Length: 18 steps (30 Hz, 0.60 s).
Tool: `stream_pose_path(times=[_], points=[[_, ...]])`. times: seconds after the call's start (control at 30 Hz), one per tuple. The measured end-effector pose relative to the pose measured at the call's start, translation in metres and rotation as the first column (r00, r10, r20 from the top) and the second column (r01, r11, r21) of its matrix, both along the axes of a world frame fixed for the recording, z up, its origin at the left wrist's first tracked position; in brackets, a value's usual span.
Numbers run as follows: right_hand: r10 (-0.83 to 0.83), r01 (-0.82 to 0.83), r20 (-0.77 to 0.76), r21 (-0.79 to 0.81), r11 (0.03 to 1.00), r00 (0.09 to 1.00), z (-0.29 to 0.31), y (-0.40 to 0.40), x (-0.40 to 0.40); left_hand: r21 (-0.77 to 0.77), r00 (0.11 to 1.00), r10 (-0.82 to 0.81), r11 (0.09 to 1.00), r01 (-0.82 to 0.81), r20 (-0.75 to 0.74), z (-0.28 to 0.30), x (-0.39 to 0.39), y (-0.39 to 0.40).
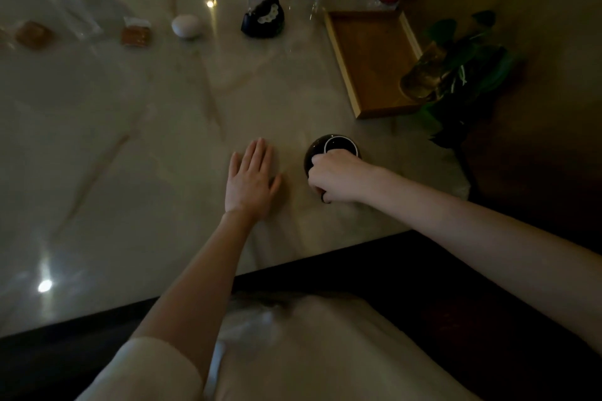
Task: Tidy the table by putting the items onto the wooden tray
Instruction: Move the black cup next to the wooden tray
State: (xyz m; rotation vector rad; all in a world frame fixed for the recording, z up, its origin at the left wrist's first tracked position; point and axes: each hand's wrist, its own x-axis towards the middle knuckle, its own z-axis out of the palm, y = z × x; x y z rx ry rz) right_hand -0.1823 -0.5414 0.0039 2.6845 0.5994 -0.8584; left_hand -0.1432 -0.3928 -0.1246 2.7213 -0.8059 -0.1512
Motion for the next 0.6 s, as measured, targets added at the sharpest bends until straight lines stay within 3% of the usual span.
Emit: stream_pose_path(times=[0.2, 0.6], points=[[0.086, -0.085, -0.001, -0.16, 0.984, 0.996, 0.003, 0.0, -0.005, 0.001, 1.0, -0.007, 1.0, 0.007, -0.006, -0.001, 0.0, 0.002], [-0.087, 0.089, 0.058, -0.03, 0.996, 0.995, 0.002, -0.014, -0.008, 0.045, 1.0, -0.016, 0.999, 0.017, -0.013, 0.002, -0.001, 0.003]])
